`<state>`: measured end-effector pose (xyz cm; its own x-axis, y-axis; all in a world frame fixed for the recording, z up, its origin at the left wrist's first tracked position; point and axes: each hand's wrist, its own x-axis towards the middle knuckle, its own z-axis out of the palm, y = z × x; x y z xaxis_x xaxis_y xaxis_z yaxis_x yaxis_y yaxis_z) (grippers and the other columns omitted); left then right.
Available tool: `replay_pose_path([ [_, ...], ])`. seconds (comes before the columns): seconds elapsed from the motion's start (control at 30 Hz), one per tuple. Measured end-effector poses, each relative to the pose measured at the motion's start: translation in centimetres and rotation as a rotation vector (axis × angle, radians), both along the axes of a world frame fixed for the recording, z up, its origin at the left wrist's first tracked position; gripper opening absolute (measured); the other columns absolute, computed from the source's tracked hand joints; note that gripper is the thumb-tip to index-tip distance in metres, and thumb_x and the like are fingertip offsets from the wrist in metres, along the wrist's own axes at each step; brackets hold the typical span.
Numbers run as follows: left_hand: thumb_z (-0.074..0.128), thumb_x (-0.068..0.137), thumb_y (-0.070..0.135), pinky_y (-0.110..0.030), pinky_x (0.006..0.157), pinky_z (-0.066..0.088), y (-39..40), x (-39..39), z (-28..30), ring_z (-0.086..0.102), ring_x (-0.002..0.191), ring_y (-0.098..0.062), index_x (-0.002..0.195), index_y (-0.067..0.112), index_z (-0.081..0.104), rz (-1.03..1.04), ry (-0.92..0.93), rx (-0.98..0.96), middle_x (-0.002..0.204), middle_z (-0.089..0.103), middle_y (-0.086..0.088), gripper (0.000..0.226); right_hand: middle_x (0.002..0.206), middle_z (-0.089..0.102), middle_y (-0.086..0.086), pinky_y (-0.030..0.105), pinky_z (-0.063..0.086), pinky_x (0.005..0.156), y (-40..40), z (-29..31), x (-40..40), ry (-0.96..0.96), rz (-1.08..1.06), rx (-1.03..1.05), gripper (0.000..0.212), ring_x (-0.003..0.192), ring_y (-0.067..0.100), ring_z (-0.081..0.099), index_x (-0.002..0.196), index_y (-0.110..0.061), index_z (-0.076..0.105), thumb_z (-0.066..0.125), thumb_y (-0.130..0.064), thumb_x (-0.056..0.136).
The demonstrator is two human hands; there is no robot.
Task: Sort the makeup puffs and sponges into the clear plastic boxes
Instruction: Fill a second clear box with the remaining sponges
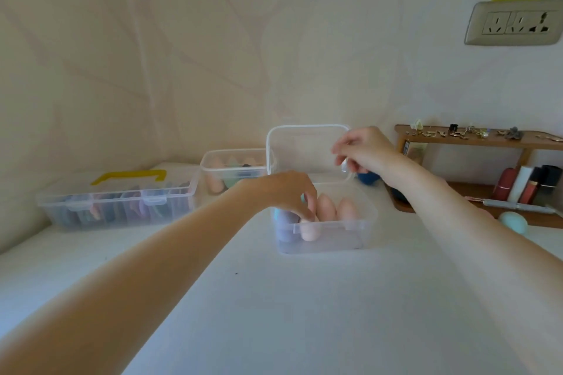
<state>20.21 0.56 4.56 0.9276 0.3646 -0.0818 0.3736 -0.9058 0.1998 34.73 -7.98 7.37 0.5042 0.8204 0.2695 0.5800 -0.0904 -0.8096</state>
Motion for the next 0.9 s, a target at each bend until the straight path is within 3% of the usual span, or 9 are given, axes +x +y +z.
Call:
replay_pose_path([
  [0.17, 0.07, 0.078, 0.029, -0.02, 0.059, 0.04, 0.6, 1.5, 0.9, 0.053, 0.059, -0.012, 0.077, 0.027, 0.061, -0.024, 0.154, -0.018, 0.076, 0.054, 0.014, 0.009, 0.082, 0.066, 0.016, 0.038, 0.055, 0.069, 2.1, -3.6, 5.4, -0.204, -0.39, -0.041, 0.021, 0.076, 0.029, 0.06, 0.081, 0.001, 0.067, 0.047, -0.001, 0.087],
  [0.27, 0.071, 0.076, 0.025, -0.02, 0.057, 0.039, 1.2, 2.1, 0.3, 0.054, 0.065, -0.016, 0.081, 0.025, 0.058, -0.065, 0.176, -0.006, 0.095, 0.057, 0.004, 0.013, 0.058, 0.046, 0.008, 0.028, 0.038, 0.056, 3.4, -5.9, 7.5, -0.422, -0.266, -0.39, 0.036, 0.063, 0.026, 0.046, 0.05, -0.008, 0.046, 0.044, 0.003, 0.084],
  [0.37, 0.07, 0.078, 0.023, -0.021, 0.057, 0.037, 1.5, 2.4, -0.3, 0.053, 0.079, -0.02, 0.088, 0.022, 0.059, -0.091, 0.166, 0.006, 0.098, 0.052, 0.003, 0.016, 0.07, 0.046, 0.007, 0.028, 0.036, 0.067, 4.9, -7.4, 9.2, -0.53, -0.194, -0.556, 0.039, 0.074, 0.023, 0.041, 0.05, -0.014, 0.039, 0.049, -0.001, 0.085],
  [0.43, 0.07, 0.078, 0.023, -0.02, 0.056, 0.035, 1.7, 2.5, -0.5, 0.049, 0.08, -0.017, 0.093, 0.02, 0.06, -0.097, 0.151, -0.002, 0.097, 0.049, 0.004, 0.018, 0.082, 0.048, 0.008, 0.03, 0.036, 0.077, 5.5, -7.9, 9.7, -0.552, -0.209, -0.649, 0.031, 0.088, 0.023, 0.042, 0.059, -0.015, 0.043, 0.048, -0.01, 0.089],
  [0.5, 0.07, 0.078, 0.023, -0.019, 0.057, 0.034, 2.0, 2.5, -0.6, 0.047, 0.079, -0.015, 0.092, 0.021, 0.06, -0.099, 0.138, -0.02, 0.097, 0.049, 0.004, 0.017, 0.111, 0.05, 0.014, 0.034, 0.037, 0.093, 5.8, -8.3, 10.0, -0.55, -0.213, -0.743, 0.016, 0.111, 0.03, 0.043, 0.09, -0.008, 0.056, 0.045, -0.02, 0.092],
  [0.57, 0.071, 0.078, 0.024, -0.019, 0.058, 0.035, 2.2, 2.6, -0.7, 0.047, 0.077, -0.013, 0.09, 0.023, 0.059, -0.104, 0.129, -0.038, 0.097, 0.05, 0.005, 0.017, 0.14, 0.029, 0.019, 0.038, 0.035, 0.102, 5.6, -8.5, 10.1, -0.546, -0.254, -0.799, 0.028, 0.121, 0.035, 0.038, 0.115, -0.004, 0.051, 0.044, -0.021, 0.094],
  [0.67, 0.072, 0.077, 0.024, -0.018, 0.057, 0.035, 2.2, 2.7, -0.7, 0.046, 0.07, -0.007, 0.085, 0.025, 0.056, -0.102, 0.129, -0.064, 0.097, 0.051, 0.005, 0.017, 0.14, 0.024, 0.02, 0.034, 0.039, 0.089, 5.1, -8.5, 9.9, -0.496, -0.302, -0.651, 0.022, 0.1, 0.029, 0.042, 0.108, -0.001, 0.052, 0.045, -0.014, 0.093],
  [0.77, 0.071, 0.078, 0.025, -0.019, 0.057, 0.035, 2.1, 2.7, -0.8, 0.046, 0.067, -0.004, 0.084, 0.026, 0.055, -0.089, 0.14, -0.056, 0.095, 0.052, 0.007, 0.017, 0.126, 0.044, 0.02, 0.034, 0.035, 0.095, 4.3, -7.7, 9.5, -0.448, -0.34, -0.398, 0.021, 0.115, 0.031, 0.038, 0.107, 0.0, 0.058, 0.05, -0.01, 0.091],
  [0.9, 0.072, 0.076, 0.028, -0.028, 0.074, 0.043, 1.7, 2.2, -0.7, 0.049, 0.082, -0.016, 0.083, 0.026, 0.054, -0.05, 0.145, -0.046, 0.094, 0.051, 0.007, 0.019, 0.129, 0.033, 0.017, 0.035, 0.038, 0.096, 2.0, -3.8, 6.8, -0.292, -0.459, -0.029, 0.03, 0.113, 0.033, 0.043, 0.11, -0.007, 0.05, 0.063, -0.013, 0.083],
])
